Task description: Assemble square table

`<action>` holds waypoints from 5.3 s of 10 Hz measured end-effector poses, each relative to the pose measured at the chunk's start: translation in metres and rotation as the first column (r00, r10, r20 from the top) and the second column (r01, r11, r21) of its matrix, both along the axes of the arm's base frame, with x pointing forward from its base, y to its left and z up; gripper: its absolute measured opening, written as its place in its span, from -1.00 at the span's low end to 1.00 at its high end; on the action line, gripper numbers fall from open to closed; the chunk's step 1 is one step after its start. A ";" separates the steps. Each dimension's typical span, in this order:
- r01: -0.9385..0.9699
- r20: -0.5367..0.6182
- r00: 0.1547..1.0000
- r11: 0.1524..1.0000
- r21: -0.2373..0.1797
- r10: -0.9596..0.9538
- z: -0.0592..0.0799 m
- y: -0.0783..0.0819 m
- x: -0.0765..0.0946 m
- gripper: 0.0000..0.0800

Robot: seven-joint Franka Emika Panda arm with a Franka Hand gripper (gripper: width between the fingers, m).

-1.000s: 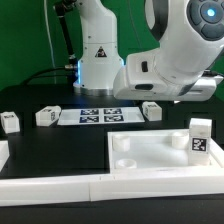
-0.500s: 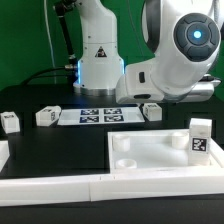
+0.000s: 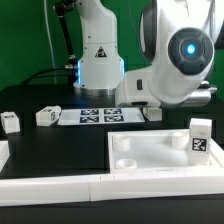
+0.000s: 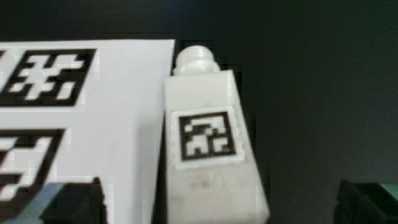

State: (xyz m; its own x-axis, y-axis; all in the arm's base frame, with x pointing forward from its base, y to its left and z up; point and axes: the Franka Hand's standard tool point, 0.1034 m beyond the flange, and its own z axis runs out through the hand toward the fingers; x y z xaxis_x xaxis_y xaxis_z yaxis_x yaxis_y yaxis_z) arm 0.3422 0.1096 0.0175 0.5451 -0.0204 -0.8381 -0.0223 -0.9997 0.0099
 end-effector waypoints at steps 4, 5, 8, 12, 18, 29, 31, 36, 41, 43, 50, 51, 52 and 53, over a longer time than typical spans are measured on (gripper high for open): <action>0.000 -0.042 0.999 1.000 -0.024 -0.001 -0.011 0.003 -0.017 0.59; 0.001 -0.042 0.999 1.000 -0.024 -0.002 -0.011 0.002 -0.017 0.59; 0.003 -0.043 0.999 1.000 -0.024 -0.004 -0.011 0.001 -0.017 -0.28; 0.006 -0.043 0.999 1.000 -0.024 -0.007 -0.011 0.000 -0.016 -0.28; 0.034 0.134 0.990 0.999 -0.013 -0.032 0.077 -0.028 0.058 -0.28; 0.015 0.831 0.556 1.000 -0.013 0.002 0.144 -0.051 0.173 -0.27; 0.014 0.906 0.423 1.000 -0.001 -0.005 0.141 -0.049 0.179 -0.27; -0.067 0.993 0.093 0.995 -0.071 0.077 0.166 -0.096 0.271 -0.27; -0.072 0.994 0.047 0.992 -0.099 0.103 0.159 -0.100 0.283 -0.27; -0.100 0.986 0.069 0.985 -0.143 0.150 0.116 -0.118 0.254 -0.27; -0.112 0.987 0.088 0.986 -0.127 0.137 0.087 -0.109 0.257 -0.27; -0.118 0.986 0.096 0.985 -0.127 0.138 0.087 -0.109 0.256 -0.27; -0.140 0.982 0.136 0.984 -0.113 0.132 0.097 -0.116 0.258 -0.27; -0.141 0.984 0.128 0.985 -0.102 0.120 0.110 -0.124 0.262 -0.27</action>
Offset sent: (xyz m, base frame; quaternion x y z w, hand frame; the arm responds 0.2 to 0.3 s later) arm 0.0000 0.0000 0.0000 0.0000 0.0000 0.0000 1.0000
